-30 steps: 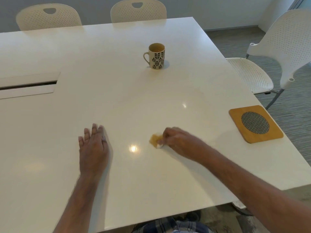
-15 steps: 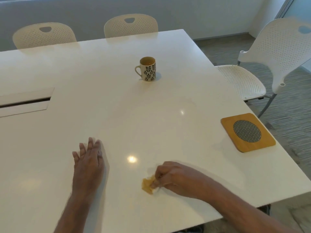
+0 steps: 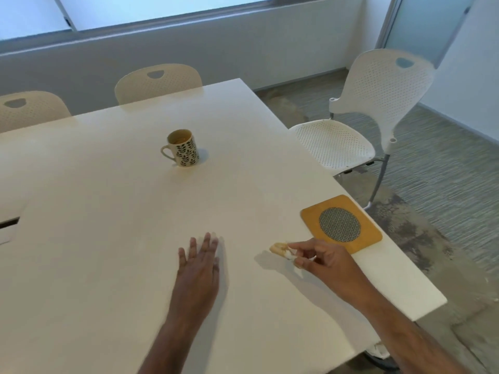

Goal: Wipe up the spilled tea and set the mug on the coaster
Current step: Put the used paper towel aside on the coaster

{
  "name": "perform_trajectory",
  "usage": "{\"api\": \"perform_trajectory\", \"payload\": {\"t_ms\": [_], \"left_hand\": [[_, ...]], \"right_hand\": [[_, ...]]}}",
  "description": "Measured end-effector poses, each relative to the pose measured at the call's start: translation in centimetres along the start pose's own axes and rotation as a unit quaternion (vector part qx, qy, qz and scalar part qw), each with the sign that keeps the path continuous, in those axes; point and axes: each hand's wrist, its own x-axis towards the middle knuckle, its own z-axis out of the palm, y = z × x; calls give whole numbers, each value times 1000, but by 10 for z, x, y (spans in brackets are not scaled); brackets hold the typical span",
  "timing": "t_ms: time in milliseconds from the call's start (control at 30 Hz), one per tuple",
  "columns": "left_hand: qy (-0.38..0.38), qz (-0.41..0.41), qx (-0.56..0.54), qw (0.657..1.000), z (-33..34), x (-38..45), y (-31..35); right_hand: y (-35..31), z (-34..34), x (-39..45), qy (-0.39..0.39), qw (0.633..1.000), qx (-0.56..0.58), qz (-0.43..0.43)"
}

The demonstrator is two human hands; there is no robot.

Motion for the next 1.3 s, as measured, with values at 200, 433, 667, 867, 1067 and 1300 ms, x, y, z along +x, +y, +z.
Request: {"api": "perform_trajectory", "payload": {"t_ms": [200,433,667,867,1067,1300], "left_hand": [[-25,55,-12,998,23,29,69],[-59,146,-9,987,49,47,160],[-77,227,-10,971,70,59,244],[-74,288,-8,955,93,60,304],[-90,350,10,932,116,53,348],[-110,371,38,921,128,45,378]], "right_hand": [[9,-48,-8,73,995,66,1],[19,-112,-31,157,984,84,6],[32,-175,-69,249,963,99,19],[46,-226,-102,315,944,91,33],[57,-265,-139,370,925,41,70],[92,-285,-169,375,911,-79,153]]}}
